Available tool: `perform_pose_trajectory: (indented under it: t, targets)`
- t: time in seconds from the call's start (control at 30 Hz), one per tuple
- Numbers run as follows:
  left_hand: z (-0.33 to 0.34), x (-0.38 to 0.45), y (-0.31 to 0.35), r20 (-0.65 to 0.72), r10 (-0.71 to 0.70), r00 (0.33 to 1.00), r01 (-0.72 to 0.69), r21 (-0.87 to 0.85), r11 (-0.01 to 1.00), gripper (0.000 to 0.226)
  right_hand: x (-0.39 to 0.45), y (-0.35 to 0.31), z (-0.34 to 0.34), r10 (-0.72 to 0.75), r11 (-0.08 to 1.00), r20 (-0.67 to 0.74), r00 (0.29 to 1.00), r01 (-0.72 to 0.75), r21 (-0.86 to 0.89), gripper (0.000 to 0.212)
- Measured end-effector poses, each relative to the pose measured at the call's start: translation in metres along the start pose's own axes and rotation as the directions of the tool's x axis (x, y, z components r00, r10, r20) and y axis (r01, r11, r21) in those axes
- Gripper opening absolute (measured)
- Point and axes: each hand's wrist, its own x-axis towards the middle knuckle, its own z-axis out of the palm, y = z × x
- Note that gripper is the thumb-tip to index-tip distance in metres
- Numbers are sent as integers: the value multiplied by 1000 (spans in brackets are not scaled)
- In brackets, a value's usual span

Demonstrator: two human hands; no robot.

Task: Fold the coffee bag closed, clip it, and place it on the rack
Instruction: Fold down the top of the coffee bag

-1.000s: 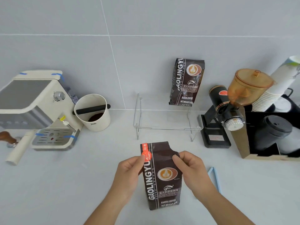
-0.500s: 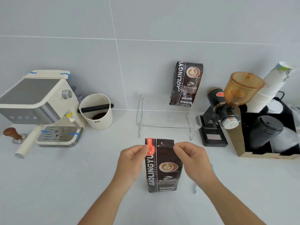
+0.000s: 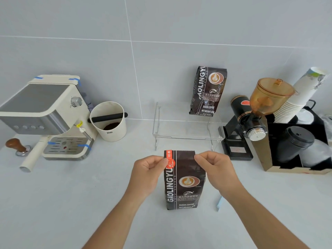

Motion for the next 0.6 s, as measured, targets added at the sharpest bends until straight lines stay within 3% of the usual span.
perform_pose_trajectory:
  t: [0.07,0.17,0.23,0.33,0.43,0.6]
  targets:
    - [-2,0,4,4,26,1000,-26,43,999,26,-1,-1,-2,-41,999,-24,999,41,-18,10]
    - [-6,-1,6,66,159,985,-170,232,958,48,-2,2,-4,-156,982,37,987,159,-100,36]
    - [-7,-1,9,115,220,969,-246,330,911,45,-2,4,-2,-241,937,72,968,251,-243,38]
    - [-8,0,14,178,304,936,-352,453,819,36,-2,6,-1,-363,845,101,926,373,-385,24]
    - [-9,0,14,229,379,897,-441,537,719,24,-2,8,-4,-440,780,149,886,459,-426,16]
    - [-11,-3,8,245,402,882,-466,579,669,13,-6,11,-7,-479,724,225,848,527,-445,10]
